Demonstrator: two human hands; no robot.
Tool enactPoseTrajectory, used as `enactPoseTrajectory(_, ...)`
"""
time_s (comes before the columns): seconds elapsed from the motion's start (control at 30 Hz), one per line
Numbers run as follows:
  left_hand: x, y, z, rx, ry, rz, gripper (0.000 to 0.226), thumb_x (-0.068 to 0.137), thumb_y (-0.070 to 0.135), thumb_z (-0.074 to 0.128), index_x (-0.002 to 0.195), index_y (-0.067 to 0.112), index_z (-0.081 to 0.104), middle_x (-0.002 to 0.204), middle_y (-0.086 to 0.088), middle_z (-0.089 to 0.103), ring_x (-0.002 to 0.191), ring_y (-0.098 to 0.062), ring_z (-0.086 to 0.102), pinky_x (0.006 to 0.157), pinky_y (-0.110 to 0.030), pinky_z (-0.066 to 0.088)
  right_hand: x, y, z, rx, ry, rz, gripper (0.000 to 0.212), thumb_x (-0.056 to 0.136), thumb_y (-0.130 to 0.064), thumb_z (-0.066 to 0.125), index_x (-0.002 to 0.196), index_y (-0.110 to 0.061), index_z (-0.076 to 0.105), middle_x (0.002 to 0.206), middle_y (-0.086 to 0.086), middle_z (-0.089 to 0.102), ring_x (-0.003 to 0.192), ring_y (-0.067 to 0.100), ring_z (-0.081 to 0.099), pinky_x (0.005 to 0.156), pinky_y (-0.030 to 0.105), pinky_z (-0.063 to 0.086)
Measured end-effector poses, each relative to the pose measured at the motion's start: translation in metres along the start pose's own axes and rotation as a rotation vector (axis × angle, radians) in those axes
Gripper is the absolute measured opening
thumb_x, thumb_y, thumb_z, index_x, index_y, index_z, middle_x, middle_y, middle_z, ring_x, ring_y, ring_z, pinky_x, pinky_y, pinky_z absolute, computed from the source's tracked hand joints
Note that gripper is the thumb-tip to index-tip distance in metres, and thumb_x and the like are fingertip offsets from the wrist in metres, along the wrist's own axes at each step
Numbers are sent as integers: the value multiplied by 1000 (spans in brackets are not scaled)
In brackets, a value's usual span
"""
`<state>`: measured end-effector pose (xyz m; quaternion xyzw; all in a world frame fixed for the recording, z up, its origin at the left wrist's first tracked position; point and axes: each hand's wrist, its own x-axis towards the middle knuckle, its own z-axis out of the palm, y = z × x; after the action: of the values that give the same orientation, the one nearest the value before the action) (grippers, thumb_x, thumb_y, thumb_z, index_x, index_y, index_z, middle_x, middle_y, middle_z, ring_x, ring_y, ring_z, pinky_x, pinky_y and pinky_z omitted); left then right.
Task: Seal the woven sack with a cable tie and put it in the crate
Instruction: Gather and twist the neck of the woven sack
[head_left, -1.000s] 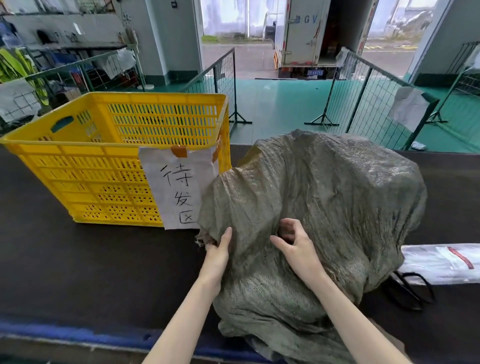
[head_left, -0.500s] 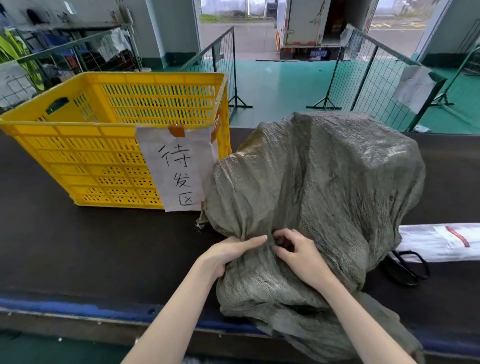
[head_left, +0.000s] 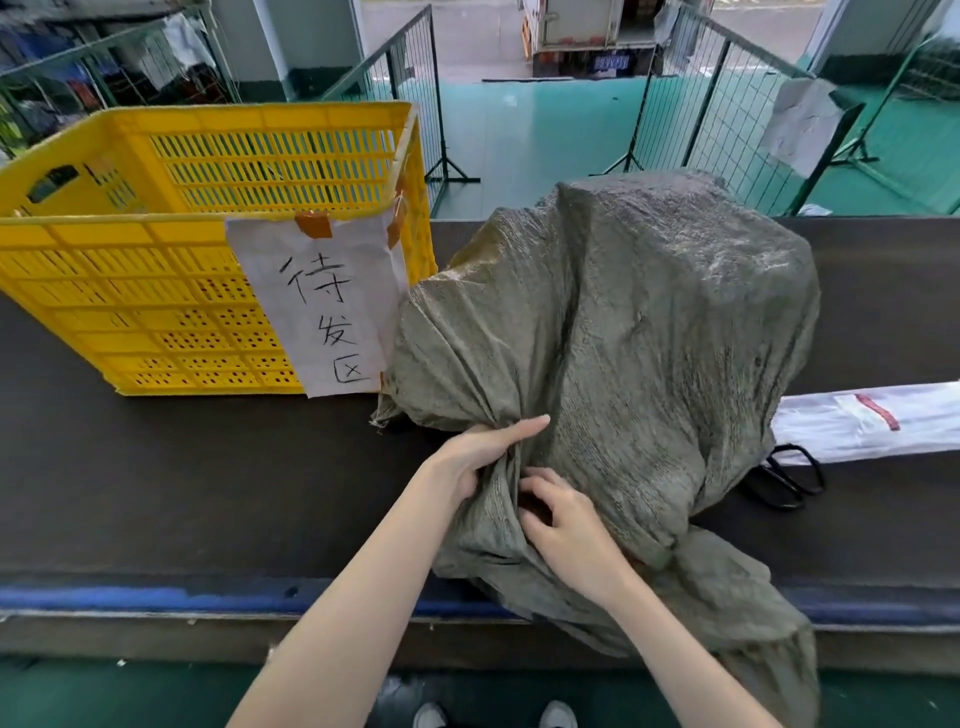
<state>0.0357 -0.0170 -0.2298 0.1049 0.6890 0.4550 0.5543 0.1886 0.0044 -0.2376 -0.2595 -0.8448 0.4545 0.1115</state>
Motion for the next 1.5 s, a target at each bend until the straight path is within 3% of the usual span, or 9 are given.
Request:
enactPoseTrajectory(0.27, 7, 7, -1, -63, -44, -142, 22, 88, 25, 65, 91, 4, 63, 85, -12, 69, 80, -23, 63, 85, -37, 52, -12, -4, 3, 73, -32, -32, 31, 93, -9, 50, 121, -15, 61, 123, -16, 54, 114, -8, 46, 94, -2, 27)
enactPoseTrajectory(0.4, 13, 7, -5, -102, -56, -155, 20, 93, 23, 59, 87, 4, 63, 61, -8, 71, 64, -19, 66, 70, -30, 53, -20, -7, -11, 71, 74, -59, 25, 91, -9, 56, 112, -18, 66, 107, -10, 66, 101, -6, 57, 88, 9, 43)
enactPoseTrajectory(0.6, 17, -3, -7, -266, -21, -100, 13, 90, 18, 63, 93, 6, 67, 82, -9, 73, 83, -22, 64, 77, -30, 52, -6, 7, -52, -311, 596, -3, 28, 83, -17, 67, 111, -17, 62, 116, -3, 57, 112, 19, 49, 96, 38, 37)
enactPoseTrajectory(0.73, 20, -9, 2, -363, 212, 106, 30, 85, 9, 68, 113, 0, 63, 104, -8, 69, 84, -17, 65, 69, -23, 50, 10, 30, -67, -365, 320, 297, 70, 81, -59, 59, 138, -26, 36, 142, 3, 39, 130, 27, 32, 103, 51, 25)
enactPoseTrajectory(0.87, 21, -12, 12, -323, 388, 205, 38, 86, 0, 64, 121, -10, 56, 114, -12, 62, 99, -20, 59, 75, -23, 49, 19, 37, -58, -367, 127, 285, 87, 78, -70, 53, 146, -27, 21, 146, 3, 36, 133, 27, 32, 105, 52, 24)
enactPoseTrajectory(1.07, 26, -4, 16, -254, 275, 165, 58, 83, 34, 71, 127, -1, 57, 128, -11, 62, 114, -20, 59, 108, -34, 39, 30, 29, -37, -1, 66, 159, 65, 82, -46, 66, 137, -22, 40, 132, -3, 47, 127, 16, 42, 110, 42, 31)
enactPoseTrajectory(1.17, 18, -2, 17, -214, 56, 52, 73, 86, 63, 50, 132, 6, 53, 130, -9, 59, 121, -24, 56, 102, -34, 42, 24, 28, -17, 81, 107, 35, 46, 84, -13, 66, 129, -14, 53, 121, -3, 52, 116, 10, 50, 106, 33, 39)
enactPoseTrajectory(1.33, 16, 4, 10, -79, -62, 80, 34, 87, 45, 61, 103, 16, 67, 100, 0, 72, 96, -14, 66, 94, -28, 46, 11, 31, 13, 37, 184, -25, 51, 83, 4, 53, 132, -9, 50, 129, 0, 50, 122, 14, 47, 106, 17, 30)
enactPoseTrajectory(1.5, 36, 16, 16, 91, -22, 128, 44, 64, 31, 85, 102, 14, 72, 104, -2, 74, 101, -18, 68, 99, -31, 49, 9, 35, 29, -87, 169, -37, 52, 87, -2, 49, 138, -8, 45, 139, 3, 46, 129, 18, 42, 111, 23, 26)
